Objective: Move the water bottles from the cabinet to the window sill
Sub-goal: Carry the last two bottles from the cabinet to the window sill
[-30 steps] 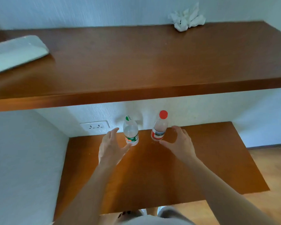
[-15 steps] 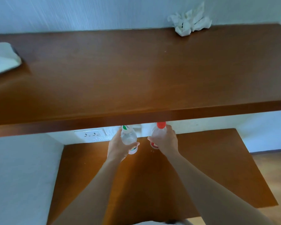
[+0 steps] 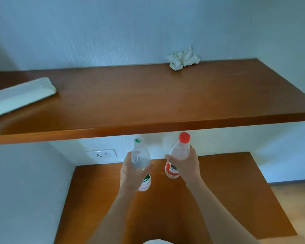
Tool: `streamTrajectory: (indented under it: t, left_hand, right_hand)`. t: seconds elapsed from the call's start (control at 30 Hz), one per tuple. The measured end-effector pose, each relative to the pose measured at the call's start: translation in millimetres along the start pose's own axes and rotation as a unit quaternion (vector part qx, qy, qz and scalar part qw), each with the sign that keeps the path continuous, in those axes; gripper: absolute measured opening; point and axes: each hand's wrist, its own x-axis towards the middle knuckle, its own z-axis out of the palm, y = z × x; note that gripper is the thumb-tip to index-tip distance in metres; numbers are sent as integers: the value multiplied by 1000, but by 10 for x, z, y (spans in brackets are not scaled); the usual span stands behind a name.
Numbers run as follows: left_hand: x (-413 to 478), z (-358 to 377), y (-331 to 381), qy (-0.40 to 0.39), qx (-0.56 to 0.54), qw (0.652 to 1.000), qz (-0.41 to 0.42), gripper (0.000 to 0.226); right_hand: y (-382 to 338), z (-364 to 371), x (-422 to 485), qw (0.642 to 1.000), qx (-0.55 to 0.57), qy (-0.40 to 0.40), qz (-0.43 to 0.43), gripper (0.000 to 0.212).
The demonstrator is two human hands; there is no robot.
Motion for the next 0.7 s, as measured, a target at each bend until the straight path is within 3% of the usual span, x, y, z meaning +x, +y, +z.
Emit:
streamTrajectory:
  t: [0.2, 0.47, 0.6, 0.7]
  left_hand:
    - [-237, 33, 264, 0, -36, 999, 15, 60]
    - [-321, -242, 356, 51, -45, 998, -4, 63]
    - [-430, -500, 222, 89, -49, 995, 8, 54]
    - [-579, -670, 111, 133, -53, 990, 9, 60]
  right_hand:
    - [-137, -278, -183, 998, 60, -2, -20, 91]
    - [-258, -131, -295, 993, 82, -56, -69, 81]
    - [-365, 91, -393, 984, 84, -105, -115, 75]
    - [-458, 238, -487, 974, 95, -172, -115, 68]
